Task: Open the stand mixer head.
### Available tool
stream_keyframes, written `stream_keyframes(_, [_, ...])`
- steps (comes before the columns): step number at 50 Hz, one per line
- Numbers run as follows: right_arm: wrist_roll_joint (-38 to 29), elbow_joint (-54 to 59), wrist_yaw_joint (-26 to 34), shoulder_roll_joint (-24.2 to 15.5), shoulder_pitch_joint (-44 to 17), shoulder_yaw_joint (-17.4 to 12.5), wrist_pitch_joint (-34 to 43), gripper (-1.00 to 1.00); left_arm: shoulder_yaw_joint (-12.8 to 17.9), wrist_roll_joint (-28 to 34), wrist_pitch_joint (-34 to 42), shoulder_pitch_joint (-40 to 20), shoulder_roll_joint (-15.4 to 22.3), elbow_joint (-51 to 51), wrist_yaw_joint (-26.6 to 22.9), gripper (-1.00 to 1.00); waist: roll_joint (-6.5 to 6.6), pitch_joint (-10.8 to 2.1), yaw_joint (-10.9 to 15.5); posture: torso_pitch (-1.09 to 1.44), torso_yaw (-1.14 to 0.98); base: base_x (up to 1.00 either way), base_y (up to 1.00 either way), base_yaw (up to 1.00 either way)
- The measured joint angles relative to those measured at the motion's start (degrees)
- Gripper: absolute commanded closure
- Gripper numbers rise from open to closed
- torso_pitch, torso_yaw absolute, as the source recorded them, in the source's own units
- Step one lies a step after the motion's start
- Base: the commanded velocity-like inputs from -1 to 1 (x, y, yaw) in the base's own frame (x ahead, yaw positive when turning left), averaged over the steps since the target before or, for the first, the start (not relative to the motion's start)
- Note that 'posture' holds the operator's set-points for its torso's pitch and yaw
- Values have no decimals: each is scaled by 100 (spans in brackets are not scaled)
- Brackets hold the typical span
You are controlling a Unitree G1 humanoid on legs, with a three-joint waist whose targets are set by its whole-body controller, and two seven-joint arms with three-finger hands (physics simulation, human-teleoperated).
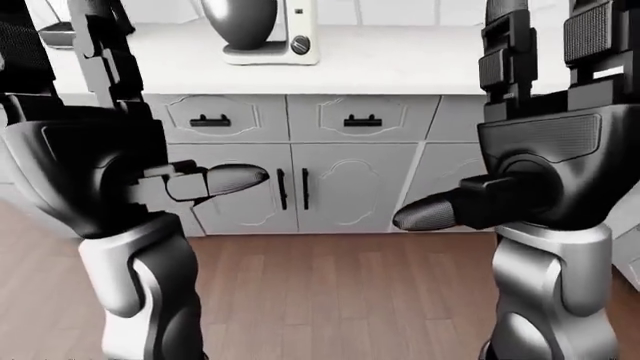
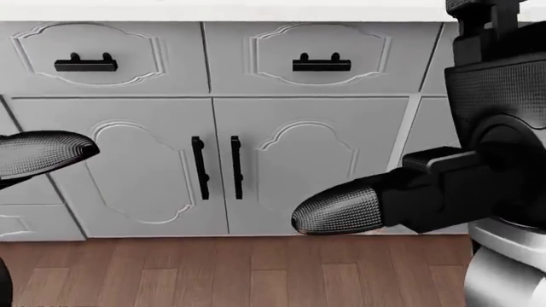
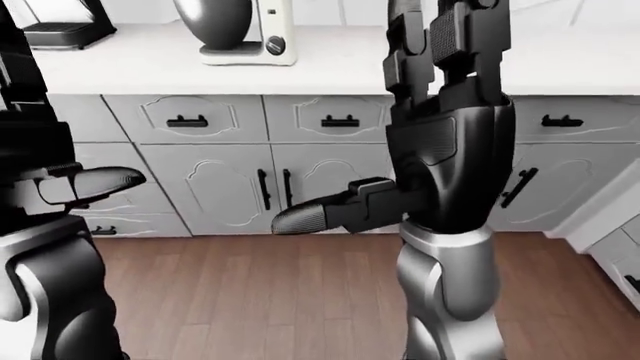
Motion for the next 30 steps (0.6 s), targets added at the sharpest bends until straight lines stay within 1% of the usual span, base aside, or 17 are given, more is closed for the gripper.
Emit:
stream_keyframes(2, [-53,-14,33,-16,-28,40,1,-100,21,-2,15,-9,1,24,9,-100,15,-37,-21,0,0,-2,94,0])
stream_keyframes(4, [-88,-72,73,-5,13,38,-16,-100,-4,3,16,13,-18,11,13,-100,-95,-84,-69,0,0,0,43,0])
stream_keyframes(5, [-94,-106,75,5,16,4,-31,-100,-31,7,12,1,-16,-29,5,-100,-53,-110,-77,0,0,0,0,0])
stream_keyframes(6, [-96,-132,66,9,-14,-32,-51,-100,-48,13,-3,-28,-8,-80,-10,-100,73,-125,-106,0,0,0,0,0])
stream_keyframes(7, [-103,-142,56,3,-43,-50,-73,-100,-55,18,-20,-52,-2,-114,-26,-100,219,-122,-137,0,0,0,23,0])
stream_keyframes(8, [-111,-138,57,-7,-61,-36,-83,-100,-44,23,-38,-41,-7,-124,-34,-100,423,-100,-137,0,0,0,80,0])
stream_keyframes(9, [-119,-150,73,15,-49,17,-87,-100,-6,27,-52,-8,5,-100,-29,-100,443,-64,-95,0,0,-3,100,0])
stream_keyframes(11, [-141,-144,111,9,14,63,-83,-100,5,35,-42,42,-26,-67,-14,-100,394,41,-84,0,0,-2,50,0])
stream_keyframes(12, [-144,-132,111,18,38,14,-75,-100,-41,35,-33,36,-31,-87,-24,-100,458,56,-103,0,0,0,0,0])
stream_keyframes(17, [-138,-44,119,41,-11,80,25,-100,33,31,-9,66,-11,-15,-16,-100,376,-100,-46,0,0,0,6,0])
stream_keyframes(18, [-137,-65,130,44,-37,101,29,-100,51,33,-7,73,-8,-1,-8,-100,285,-125,-47,0,0,0,100,0])
stream_keyframes(20, [-173,-145,160,0,-84,90,-34,-100,48,24,-1,2,-4,-19,-10,-100,-32,-35,-95,0,0,0,100,0])
stream_keyframes(21, [-192,-184,179,-7,-31,61,-80,-100,-3,27,-37,59,-44,-54,-30,-100,-42,15,-117,0,0,0,46,0])
stream_keyframes(23, [-203,-166,167,34,31,-12,-86,-100,-84,25,-48,113,-47,-52,-62,-100,94,-60,-128,0,0,0,0,0])
stream_keyframes(26, [-200,-91,133,36,-84,-6,-55,-100,-21,25,-59,18,4,-47,-80,-100,441,-71,-125,0,0,0,30,0])
stream_keyframes(28, [-182,-121,181,51,-53,143,-29,-100,108,33,-83,98,11,-16,-37,-100,189,55,-11,0,0,-7,100,0])
stream_keyframes(30, [-165,-127,204,25,-49,101,-19,-100,87,36,-77,101,-10,-8,-12,-100,7,180,-80,0,0,0,52,0])
